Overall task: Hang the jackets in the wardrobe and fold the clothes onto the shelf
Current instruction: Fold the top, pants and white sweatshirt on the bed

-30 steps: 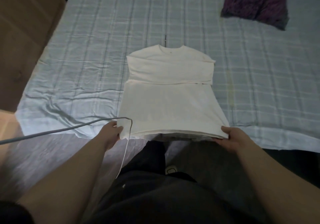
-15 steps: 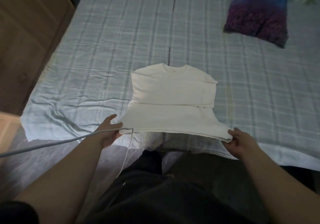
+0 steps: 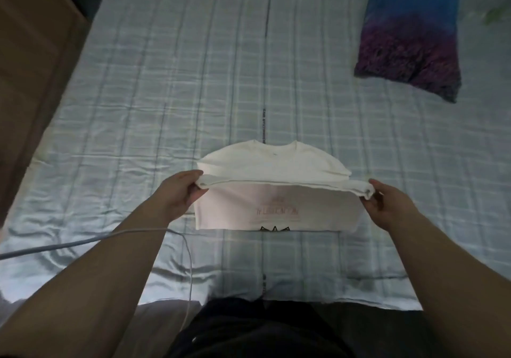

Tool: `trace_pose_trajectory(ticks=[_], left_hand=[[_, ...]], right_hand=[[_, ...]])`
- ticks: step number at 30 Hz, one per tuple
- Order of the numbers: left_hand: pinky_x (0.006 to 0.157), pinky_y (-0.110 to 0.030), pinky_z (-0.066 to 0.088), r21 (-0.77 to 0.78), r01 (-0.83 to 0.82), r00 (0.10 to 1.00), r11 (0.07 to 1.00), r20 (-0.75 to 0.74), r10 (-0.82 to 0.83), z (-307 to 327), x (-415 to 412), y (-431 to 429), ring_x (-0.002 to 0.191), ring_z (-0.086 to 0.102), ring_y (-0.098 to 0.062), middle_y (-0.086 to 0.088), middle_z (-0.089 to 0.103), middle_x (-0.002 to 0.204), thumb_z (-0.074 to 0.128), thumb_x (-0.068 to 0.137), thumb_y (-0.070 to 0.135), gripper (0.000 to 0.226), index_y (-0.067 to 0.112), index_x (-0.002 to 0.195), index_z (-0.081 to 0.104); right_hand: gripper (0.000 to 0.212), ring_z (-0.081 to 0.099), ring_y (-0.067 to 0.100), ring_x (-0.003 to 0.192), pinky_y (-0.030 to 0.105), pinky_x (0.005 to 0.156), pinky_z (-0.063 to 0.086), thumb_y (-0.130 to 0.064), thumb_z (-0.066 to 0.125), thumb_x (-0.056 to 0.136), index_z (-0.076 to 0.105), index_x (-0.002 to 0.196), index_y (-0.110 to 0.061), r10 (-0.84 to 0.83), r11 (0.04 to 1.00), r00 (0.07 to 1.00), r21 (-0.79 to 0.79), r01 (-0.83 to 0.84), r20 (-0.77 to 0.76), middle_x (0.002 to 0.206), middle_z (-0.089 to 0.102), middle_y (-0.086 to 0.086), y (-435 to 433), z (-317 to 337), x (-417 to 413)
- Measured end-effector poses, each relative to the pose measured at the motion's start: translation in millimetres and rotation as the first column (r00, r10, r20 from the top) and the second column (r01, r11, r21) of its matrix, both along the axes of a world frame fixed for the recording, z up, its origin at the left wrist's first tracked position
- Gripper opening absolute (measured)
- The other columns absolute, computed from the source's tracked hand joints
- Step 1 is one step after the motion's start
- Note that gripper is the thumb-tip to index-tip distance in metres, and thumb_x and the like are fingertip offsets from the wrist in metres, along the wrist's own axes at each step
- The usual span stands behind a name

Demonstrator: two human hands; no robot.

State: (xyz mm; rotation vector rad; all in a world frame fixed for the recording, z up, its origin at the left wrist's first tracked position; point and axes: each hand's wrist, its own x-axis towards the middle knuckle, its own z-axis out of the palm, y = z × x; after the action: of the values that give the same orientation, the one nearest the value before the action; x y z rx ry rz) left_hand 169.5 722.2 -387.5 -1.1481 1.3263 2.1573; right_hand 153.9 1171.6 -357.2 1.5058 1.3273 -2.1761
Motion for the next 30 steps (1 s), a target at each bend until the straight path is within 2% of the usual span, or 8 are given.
trace_pose_trajectory(ticks=[6, 14, 17, 21, 23, 26, 28, 30], left_hand=[[0.068, -0.037, 0.063, 0.085, -0.108, 0.991, 0.990, 0.093, 0.100, -52, -83, 13, 0.080, 0.076, -0.027, -0.021, 0.069, 0.096, 0.058, 0.094, 0.003, 0.009, 0.002, 0.095, 0.067], [0.080, -0.035, 0.052, 0.048, -0.051, 0.993, 0.998, 0.106, 0.046, -159, -146, 24, 0.096, 0.070, -0.023, -0.012, 0.075, 0.100, 0.050, 0.099, 0.015, 0.012, 0.019, 0.099, 0.061], [0.081, -0.037, 0.053, -0.037, -0.096, 0.991, 0.995, 0.088, 0.099, -185, -148, 35, 0.093, 0.066, -0.024, -0.013, 0.070, 0.104, 0.046, 0.101, 0.014, 0.013, 0.018, 0.103, 0.059], [0.093, -0.038, 0.051, -0.278, -0.094, 0.993, 0.956, -0.095, 0.070, -200, -131, 46, 0.098, 0.064, -0.020, -0.009, 0.065, 0.115, 0.051, 0.098, 0.000, 0.043, 0.014, 0.138, 0.045], [0.099, -0.037, 0.046, -0.591, 0.068, 0.958, 0.804, -0.186, -0.218, -203, -107, 50, 0.107, 0.060, -0.016, -0.002, 0.063, 0.120, 0.051, 0.094, -0.001, 0.047, 0.009, 0.140, 0.046], [0.114, -0.036, 0.034, -0.947, 0.200, 0.711, 0.253, -0.038, -0.702, -206, -59, 55, 0.135, 0.045, -0.021, -0.004, 0.050, 0.144, 0.046, 0.089, 0.009, 0.053, 0.006, 0.142, 0.049], [0.121, -0.037, 0.024, -0.977, 0.191, 0.621, 0.093, 0.046, -0.783, -209, -32, 53, 0.144, 0.034, -0.028, -0.012, 0.045, 0.150, 0.046, 0.086, 0.005, 0.055, 0.006, 0.141, 0.050], [0.122, -0.035, 0.020, -0.975, 0.222, 0.639, 0.030, 0.122, -0.759, -211, -7, 47, 0.143, 0.036, -0.032, -0.015, 0.048, 0.147, 0.048, 0.084, 0.004, 0.055, 0.006, 0.138, 0.053]], right_hand=[[0.016, 0.073, 0.024, 0.062, 0.033, 0.052, 0.059, 0.002, 0.046, 0.097, 0.061, 0.101, -0.004, -0.101, 0.994, 0.995, -0.029, 0.102, 0.024, 0.080, 0.072, 0.018, 4, -59, -82], [0.019, 0.052, 0.012, 0.045, 0.024, 0.047, 0.054, 0.000, 0.041, 0.097, 0.054, 0.082, -0.001, -0.069, 0.991, 0.996, -0.111, 0.075, 0.059, 0.073, 0.047, 0.010, 22, -189, -154], [0.021, 0.064, 0.017, 0.057, 0.030, 0.056, 0.060, -0.012, 0.041, 0.100, 0.056, 0.106, 0.002, -0.069, 0.997, 0.997, -0.045, 0.070, 0.025, 0.081, 0.058, 0.013, 18, -215, -157], [0.049, 0.068, 0.023, 0.095, 0.036, 0.091, 0.056, -0.014, 0.051, 0.097, 0.040, 0.144, -0.022, 0.201, 0.913, 0.972, 0.382, -0.141, -0.120, 0.105, 0.069, 0.010, 1, -224, -137], [0.049, 0.065, 0.017, 0.105, 0.032, 0.099, 0.049, -0.024, 0.053, 0.096, 0.041, 0.143, -0.029, 0.506, 0.623, 0.862, 0.697, -0.355, -0.012, 0.117, 0.068, -0.001, -6, -219, -112], [0.041, 0.055, 0.009, 0.107, 0.015, 0.097, 0.036, -0.010, 0.049, 0.097, 0.049, 0.137, -0.018, 0.716, 0.234, 0.682, 0.869, -0.435, 0.149, 0.129, 0.057, -0.003, -9, -207, -61], [0.038, 0.052, 0.021, 0.104, 0.024, 0.094, 0.038, -0.007, 0.048, 0.089, 0.053, 0.127, -0.006, 0.724, 0.110, 0.659, 0.910, -0.399, 0.202, 0.122, 0.055, 0.012, -4, -204, -26], [0.040, 0.050, 0.027, 0.103, 0.037, 0.092, 0.042, -0.011, 0.051, 0.082, 0.053, 0.121, -0.002, 0.597, 0.141, 0.755, 0.891, -0.431, 0.271, 0.116, 0.053, 0.018, 4, -203, 6]])
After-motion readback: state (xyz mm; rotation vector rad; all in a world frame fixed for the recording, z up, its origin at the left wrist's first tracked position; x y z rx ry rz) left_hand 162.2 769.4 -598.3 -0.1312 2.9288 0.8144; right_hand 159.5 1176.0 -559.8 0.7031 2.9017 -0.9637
